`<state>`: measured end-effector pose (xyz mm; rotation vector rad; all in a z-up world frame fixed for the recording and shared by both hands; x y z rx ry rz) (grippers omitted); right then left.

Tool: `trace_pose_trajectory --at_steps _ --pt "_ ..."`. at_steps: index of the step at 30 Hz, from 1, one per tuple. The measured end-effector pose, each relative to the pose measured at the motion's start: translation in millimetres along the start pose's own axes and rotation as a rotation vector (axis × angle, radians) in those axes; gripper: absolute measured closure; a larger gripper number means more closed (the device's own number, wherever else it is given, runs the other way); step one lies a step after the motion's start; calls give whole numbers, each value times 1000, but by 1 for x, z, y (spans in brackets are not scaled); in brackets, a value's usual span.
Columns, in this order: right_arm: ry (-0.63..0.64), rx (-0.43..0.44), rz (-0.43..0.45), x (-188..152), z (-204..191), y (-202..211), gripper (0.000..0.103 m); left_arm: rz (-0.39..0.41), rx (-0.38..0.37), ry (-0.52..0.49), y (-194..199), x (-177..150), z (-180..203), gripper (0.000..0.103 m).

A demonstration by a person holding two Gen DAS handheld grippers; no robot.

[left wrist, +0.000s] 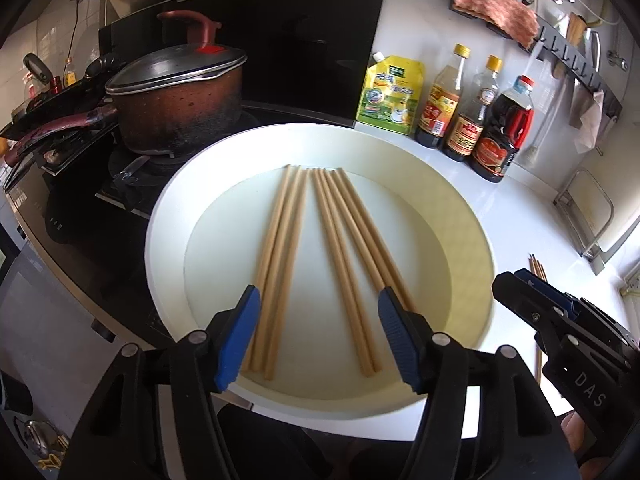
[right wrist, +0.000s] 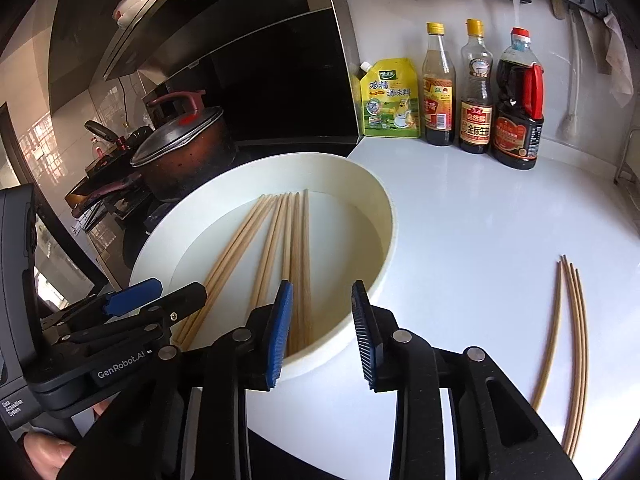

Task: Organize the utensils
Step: 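Withdraw the open right tool from the basin toward the remaining chopsticks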

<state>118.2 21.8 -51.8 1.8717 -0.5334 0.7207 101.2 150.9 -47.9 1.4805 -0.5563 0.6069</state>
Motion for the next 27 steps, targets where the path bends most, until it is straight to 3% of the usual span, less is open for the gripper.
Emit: trace_pose_trajectory --at_steps 11,27 --pt "-44 -77 46 -13 50 41 61 8 -77 -90 10 -5 62 31" --pt "-196 -260 67 -35 167 90 57 10 -234 -250 8 -9 174 20"
Point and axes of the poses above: each gripper's, at about its wrist camera, not at the fingertips, and y roughly against the way its jaws point, z to its right, x to its top, the point moved 10 cm from there along -y, roughly the way its jaws point, and after that the axes turned 10 degrees about -y, right-handed, at the moved point
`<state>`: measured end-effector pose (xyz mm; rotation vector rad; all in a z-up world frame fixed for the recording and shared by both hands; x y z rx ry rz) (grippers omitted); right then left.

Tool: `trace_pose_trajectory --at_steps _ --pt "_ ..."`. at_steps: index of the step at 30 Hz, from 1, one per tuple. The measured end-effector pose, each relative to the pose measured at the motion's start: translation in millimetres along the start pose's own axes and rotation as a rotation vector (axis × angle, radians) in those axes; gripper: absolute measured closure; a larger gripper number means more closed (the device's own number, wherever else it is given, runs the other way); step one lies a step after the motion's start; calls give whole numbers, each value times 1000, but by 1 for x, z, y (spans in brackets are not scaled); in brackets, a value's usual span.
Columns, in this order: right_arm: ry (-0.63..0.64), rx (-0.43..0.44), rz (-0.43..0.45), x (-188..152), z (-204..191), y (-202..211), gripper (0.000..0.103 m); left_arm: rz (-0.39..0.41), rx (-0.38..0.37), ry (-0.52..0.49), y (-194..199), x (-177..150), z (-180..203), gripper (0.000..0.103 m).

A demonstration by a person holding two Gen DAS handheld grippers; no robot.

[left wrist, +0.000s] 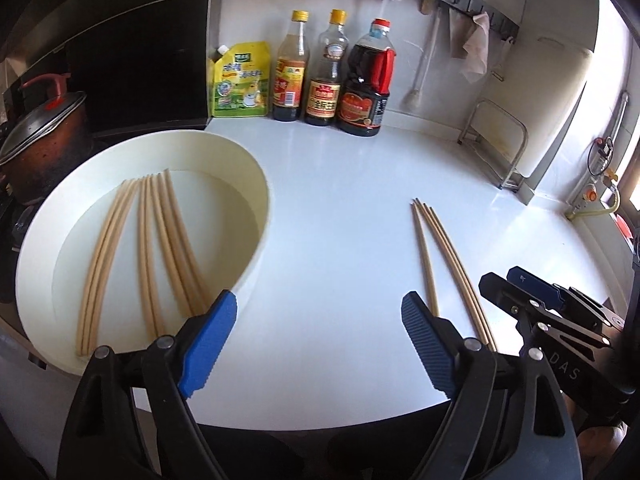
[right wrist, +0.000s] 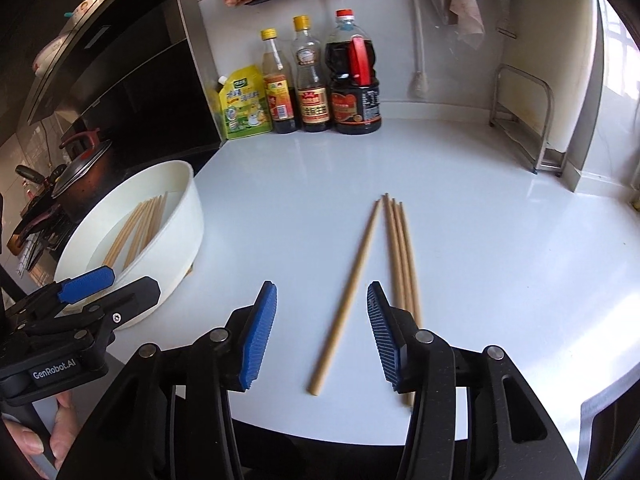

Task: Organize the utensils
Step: 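Withdraw the open right tool from the basin toward the remaining chopsticks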

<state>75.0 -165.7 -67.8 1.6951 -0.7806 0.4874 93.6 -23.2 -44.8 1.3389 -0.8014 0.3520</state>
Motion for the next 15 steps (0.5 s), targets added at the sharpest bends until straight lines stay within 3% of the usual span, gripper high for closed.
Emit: trace_pose_trajectory --at_steps 8,15 --pt "-69 -39 2 7 47 2 55 8 -51 -70 -16 15 45 12" --pt "-83 -52 -4 11 67 -2 53 -14 -74 -97 -35 20 68 12"
Point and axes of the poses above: each gripper's, at about its wrist camera, not at the fingertips, and y roughly against the way its jaws point, z to its right, x to its top, the point moved 10 cm from there along -y, roughly the way its jaws point, and after that the axes turned 10 degrees about -y, right-handed, at the moved point
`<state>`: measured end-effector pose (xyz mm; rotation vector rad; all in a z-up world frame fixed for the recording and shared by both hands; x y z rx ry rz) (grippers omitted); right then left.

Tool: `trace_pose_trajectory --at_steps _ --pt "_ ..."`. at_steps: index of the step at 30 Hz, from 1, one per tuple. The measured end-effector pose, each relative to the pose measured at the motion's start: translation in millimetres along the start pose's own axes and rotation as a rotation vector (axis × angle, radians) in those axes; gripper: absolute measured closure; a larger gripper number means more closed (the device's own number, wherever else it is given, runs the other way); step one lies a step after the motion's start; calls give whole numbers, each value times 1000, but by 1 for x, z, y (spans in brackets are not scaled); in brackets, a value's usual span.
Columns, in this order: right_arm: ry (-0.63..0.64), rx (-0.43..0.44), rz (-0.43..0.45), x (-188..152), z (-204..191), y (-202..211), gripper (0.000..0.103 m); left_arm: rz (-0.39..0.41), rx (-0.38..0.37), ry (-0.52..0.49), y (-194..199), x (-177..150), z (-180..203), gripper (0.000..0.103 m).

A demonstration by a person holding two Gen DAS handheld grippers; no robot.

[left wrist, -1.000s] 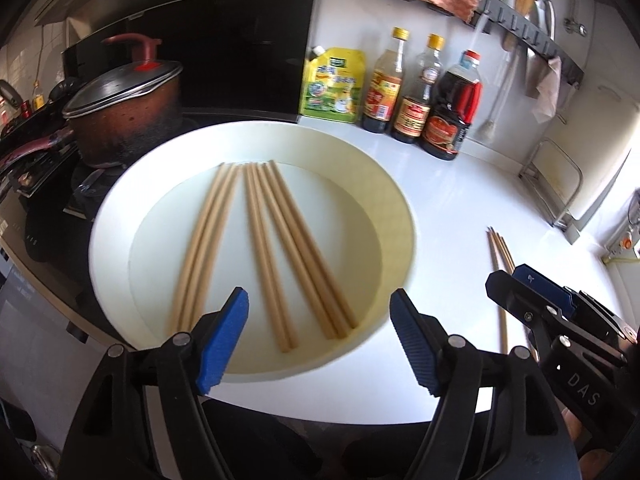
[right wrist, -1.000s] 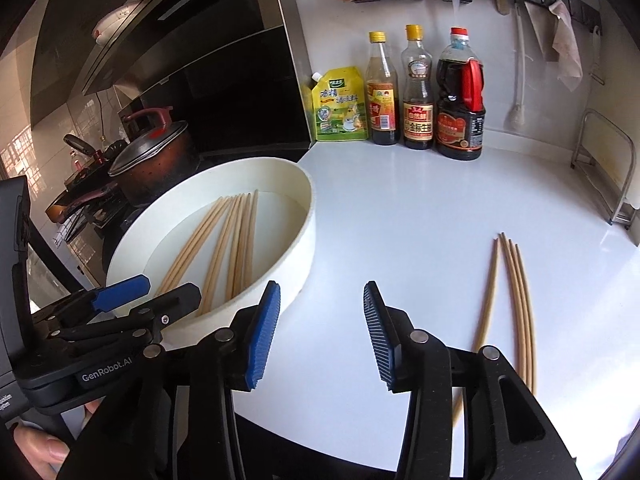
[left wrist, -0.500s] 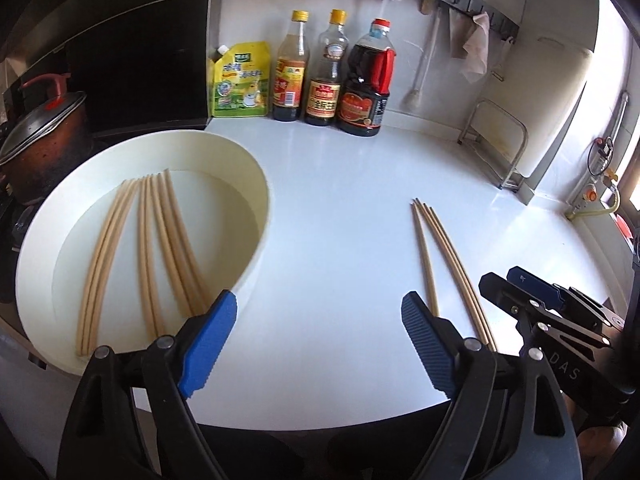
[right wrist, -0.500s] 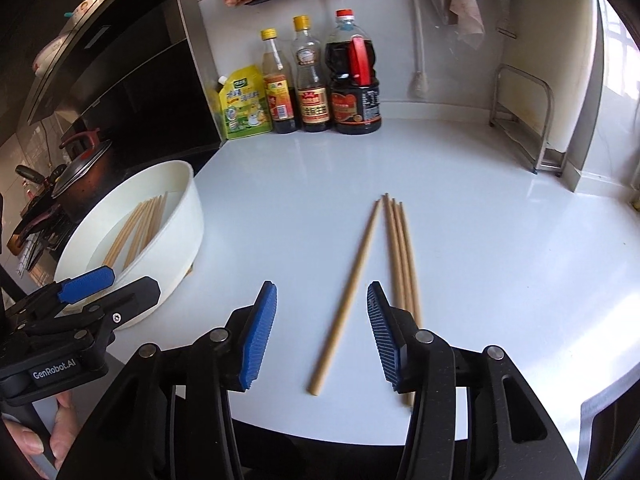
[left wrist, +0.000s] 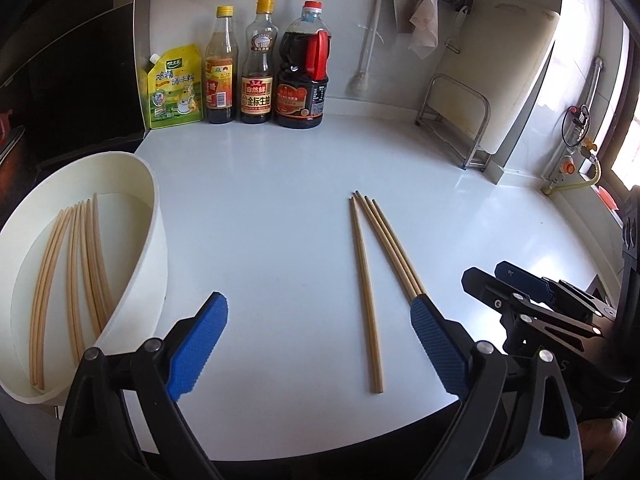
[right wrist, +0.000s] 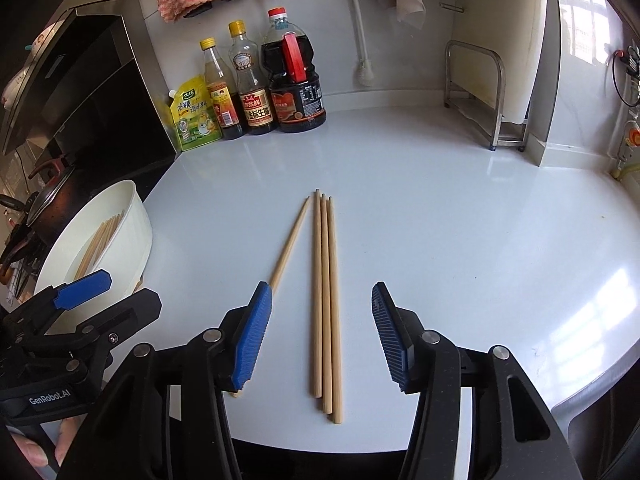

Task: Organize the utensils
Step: 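Withdraw the open right tool from the basin toward the remaining chopsticks, then push one wooden chopstick apart from the others with the right tool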

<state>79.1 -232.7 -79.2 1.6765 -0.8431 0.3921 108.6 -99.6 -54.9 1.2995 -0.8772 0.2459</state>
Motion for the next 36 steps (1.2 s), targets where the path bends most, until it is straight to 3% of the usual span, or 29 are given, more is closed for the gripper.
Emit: trace_pose_trajectory --at_steps 20,36 --pt "11 41 -31 17 19 -25 53 -65 53 20 -32 0 3 10" --pt "45 7 -122 -1 31 -68 53 -104 117 39 -58 -13 0 10"
Point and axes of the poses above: each gripper's, at about its wrist camera, not at the fingertips, and y roughly against the way its jaws point, z to its right, x to its top, the point moved 10 cm from there along -y, roughly the way its jaws point, and after that the axes turned 10 degrees about -y, right-handed, at the moved point
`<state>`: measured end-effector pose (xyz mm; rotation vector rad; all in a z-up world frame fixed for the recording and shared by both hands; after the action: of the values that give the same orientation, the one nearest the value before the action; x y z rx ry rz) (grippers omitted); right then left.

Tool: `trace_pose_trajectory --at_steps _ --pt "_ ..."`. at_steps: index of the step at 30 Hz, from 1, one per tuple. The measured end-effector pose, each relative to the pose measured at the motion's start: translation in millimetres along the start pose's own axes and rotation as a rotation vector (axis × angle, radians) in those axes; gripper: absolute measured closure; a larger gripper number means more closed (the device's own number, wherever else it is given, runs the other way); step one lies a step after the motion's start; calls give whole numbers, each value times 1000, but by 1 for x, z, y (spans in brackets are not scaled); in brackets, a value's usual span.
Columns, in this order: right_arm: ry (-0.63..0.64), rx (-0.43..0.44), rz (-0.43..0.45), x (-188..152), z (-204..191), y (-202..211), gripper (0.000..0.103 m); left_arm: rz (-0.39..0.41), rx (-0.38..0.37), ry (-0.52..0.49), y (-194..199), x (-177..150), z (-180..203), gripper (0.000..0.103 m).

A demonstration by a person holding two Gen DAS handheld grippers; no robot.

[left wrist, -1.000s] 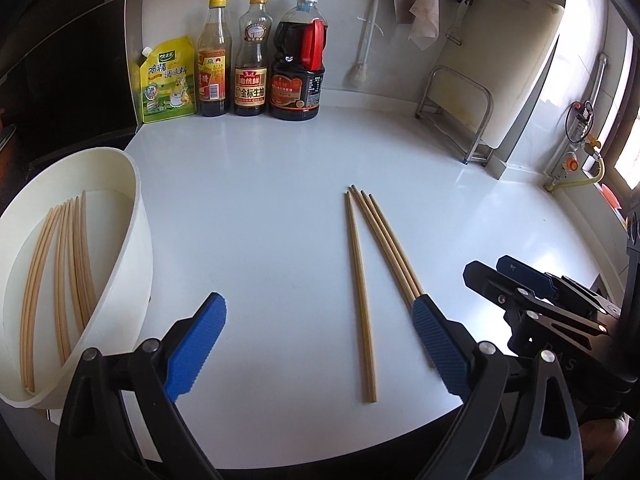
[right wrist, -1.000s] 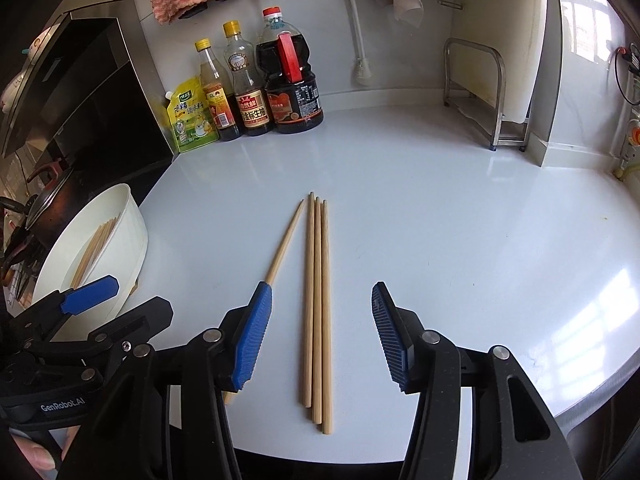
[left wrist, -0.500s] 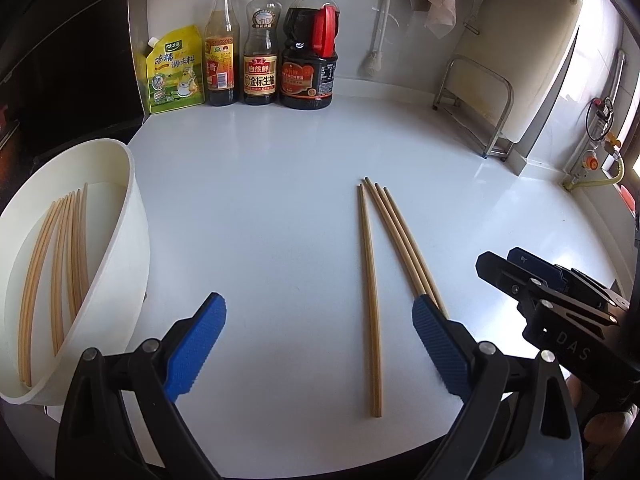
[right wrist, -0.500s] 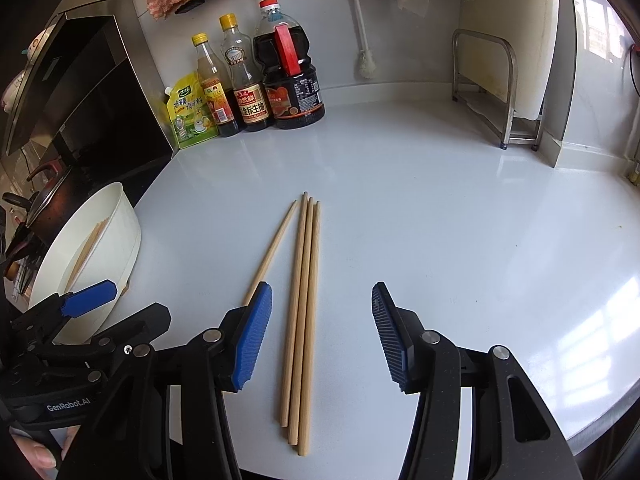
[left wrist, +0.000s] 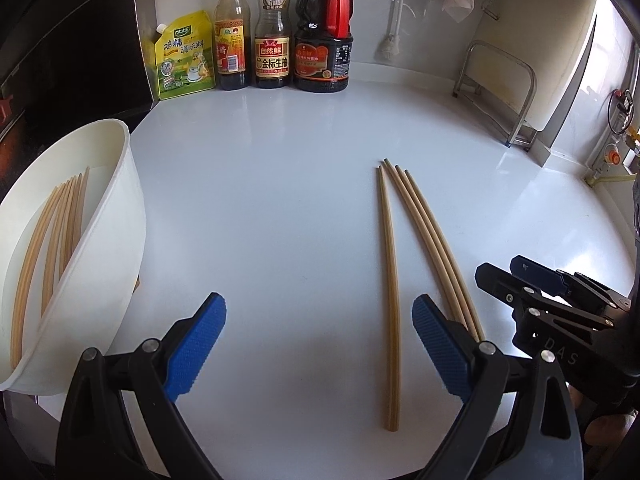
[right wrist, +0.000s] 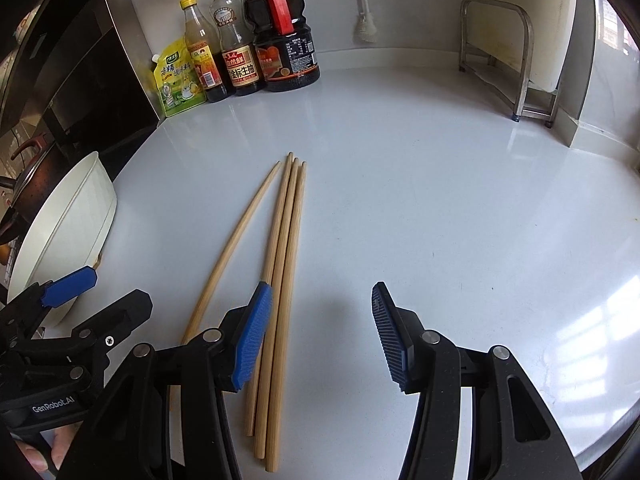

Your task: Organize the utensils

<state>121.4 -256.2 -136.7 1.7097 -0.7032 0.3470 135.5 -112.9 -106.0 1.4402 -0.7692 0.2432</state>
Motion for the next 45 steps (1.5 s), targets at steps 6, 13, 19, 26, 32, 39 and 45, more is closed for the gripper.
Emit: trace_pose_trajectory --at_steps 6,13,19,26,32,39,45 --pt "32 -32 -10 -3 0 -10 53 -15 10 8 -7 -4 -4 10" --pt "50 -54 -17 -5 2 -13 53 -19 10 29 -12 -5 -7 10" --pt "85 -73 -8 -11 0 -13 53 -22 6 46 -15 -4 -8 10" --pt "111 -89 6 -10 1 -12 81 -23 2 39 -21 -1 -2 10" --pt "79 -76 11 -9 9 -10 96 -33 1 22 -28 -1 7 10" --pt "12 -73 18 -7 31 -4 96 -47 17 -3 -37 2 13 10" --pt "-27 -56 19 -3 40 -2 96 -70 22 -16 -47 4 17 10"
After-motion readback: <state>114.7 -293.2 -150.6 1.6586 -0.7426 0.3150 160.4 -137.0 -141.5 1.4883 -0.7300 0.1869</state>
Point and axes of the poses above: each gripper's, at about its wrist camera, not at the fingertips, and y roughly against the way its jaws point, z to its right, x to its top, the point moved 10 cm from there along -y, roughly the way its jaws point, and after that the axes turned 10 degrees about -y, right-handed, at the moved point
